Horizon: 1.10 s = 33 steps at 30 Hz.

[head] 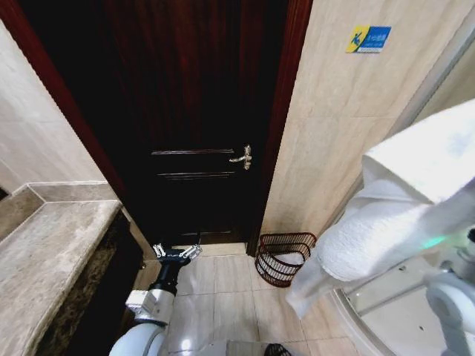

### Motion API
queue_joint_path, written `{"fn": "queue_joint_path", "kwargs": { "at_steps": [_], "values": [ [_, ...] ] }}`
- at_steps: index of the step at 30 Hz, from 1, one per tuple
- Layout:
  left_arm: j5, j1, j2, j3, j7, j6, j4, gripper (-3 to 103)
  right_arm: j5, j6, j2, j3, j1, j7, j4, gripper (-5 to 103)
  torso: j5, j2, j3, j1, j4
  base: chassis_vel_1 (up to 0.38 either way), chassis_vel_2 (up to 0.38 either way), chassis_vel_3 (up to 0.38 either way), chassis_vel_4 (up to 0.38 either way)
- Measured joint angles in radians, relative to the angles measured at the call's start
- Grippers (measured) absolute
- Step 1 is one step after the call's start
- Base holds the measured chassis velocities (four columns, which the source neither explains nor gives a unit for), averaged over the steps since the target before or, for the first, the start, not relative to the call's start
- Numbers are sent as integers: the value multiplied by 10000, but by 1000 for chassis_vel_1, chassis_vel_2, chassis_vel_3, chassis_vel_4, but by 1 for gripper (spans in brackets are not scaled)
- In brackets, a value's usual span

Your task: Discard the used towel into the hamper.

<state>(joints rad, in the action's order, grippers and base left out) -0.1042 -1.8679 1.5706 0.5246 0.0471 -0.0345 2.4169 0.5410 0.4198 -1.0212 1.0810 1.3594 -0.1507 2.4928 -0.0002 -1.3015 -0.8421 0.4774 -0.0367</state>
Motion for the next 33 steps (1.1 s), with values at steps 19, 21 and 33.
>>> {"fn": "queue_joint_path", "kwargs": {
  "at_steps": [19, 21, 33],
  "values": [
    [0, 0, 1, 0, 0, 0, 0, 100, 236, -266, 884, -1362, -3146, 26, -2758, 6, 4, 1, -1, 1, 0, 0, 0, 0, 0],
    [0, 0, 0, 0, 0, 0, 0, 100, 157, -258, 883, -1504, -3401, 57, -3009, 6, 4, 1, -1, 1, 1, 0, 0, 0, 0],
    [1, 0, 0, 0, 0, 0, 1, 100, -428, -173, 312, -2809, -4861, 148, -4418, 6, 1, 0, 0, 1, 1, 0, 0, 0, 0]
  ]
}}
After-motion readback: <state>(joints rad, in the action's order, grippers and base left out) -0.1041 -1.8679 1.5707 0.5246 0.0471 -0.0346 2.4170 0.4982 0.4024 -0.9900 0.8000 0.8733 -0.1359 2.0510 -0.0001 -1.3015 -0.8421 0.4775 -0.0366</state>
